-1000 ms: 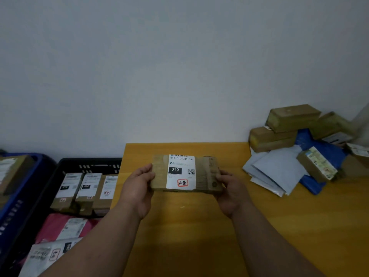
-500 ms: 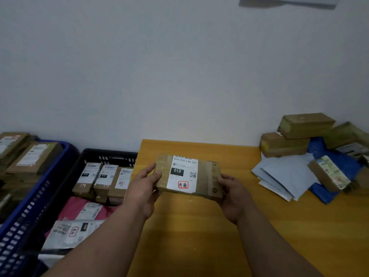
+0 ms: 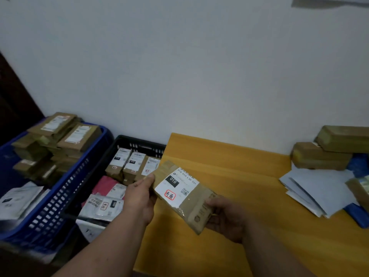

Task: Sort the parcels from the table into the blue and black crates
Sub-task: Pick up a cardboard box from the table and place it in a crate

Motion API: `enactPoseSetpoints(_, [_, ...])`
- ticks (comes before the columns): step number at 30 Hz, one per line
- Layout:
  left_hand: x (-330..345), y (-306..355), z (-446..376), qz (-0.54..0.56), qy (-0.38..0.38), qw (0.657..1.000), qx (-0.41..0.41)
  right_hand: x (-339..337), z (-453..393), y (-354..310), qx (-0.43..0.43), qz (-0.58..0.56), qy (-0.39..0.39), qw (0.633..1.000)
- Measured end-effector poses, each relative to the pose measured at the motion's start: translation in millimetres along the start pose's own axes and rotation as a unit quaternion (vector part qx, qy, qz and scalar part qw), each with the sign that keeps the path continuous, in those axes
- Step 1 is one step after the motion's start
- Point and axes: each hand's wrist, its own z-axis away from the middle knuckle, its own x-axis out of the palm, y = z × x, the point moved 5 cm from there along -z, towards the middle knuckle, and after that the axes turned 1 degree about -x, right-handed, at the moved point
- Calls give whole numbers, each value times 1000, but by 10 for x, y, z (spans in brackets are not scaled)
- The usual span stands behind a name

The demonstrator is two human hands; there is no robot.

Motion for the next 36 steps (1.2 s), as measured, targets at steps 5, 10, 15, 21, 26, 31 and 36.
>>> enactPoseSetpoints(5, [-557,379,-228,5,18,1000,5,732,-174,17,21,65,-55,996])
enactPoseSetpoints(10, [-1270,947,-520,-60,-25,998,17,1767,-536,177,29,76,-91,993])
enactPoseSetpoints(15, [-2151,1530,-838,-65,24,997,17,2936,-952,518,62,49,-132,988])
enactPoseSetpoints(21, [-2864,1758,-1113,-55,73,995,-34,3641,-1265,769,103,76,-118,985])
enactPoseSetpoints(26, [-3108,1917,-1360,-55,67,995,-58,4045,-1586,744,141,88,-120,979])
enactPoseSetpoints(31, [-3280,2175,-1678,-80,77,992,-60,4352,-1985,700,172,106,-122,972])
enactPoseSetpoints(36, [-3588,2439,-2007,-94,132,983,-82,4745,-2444,655,210,151,-118,959])
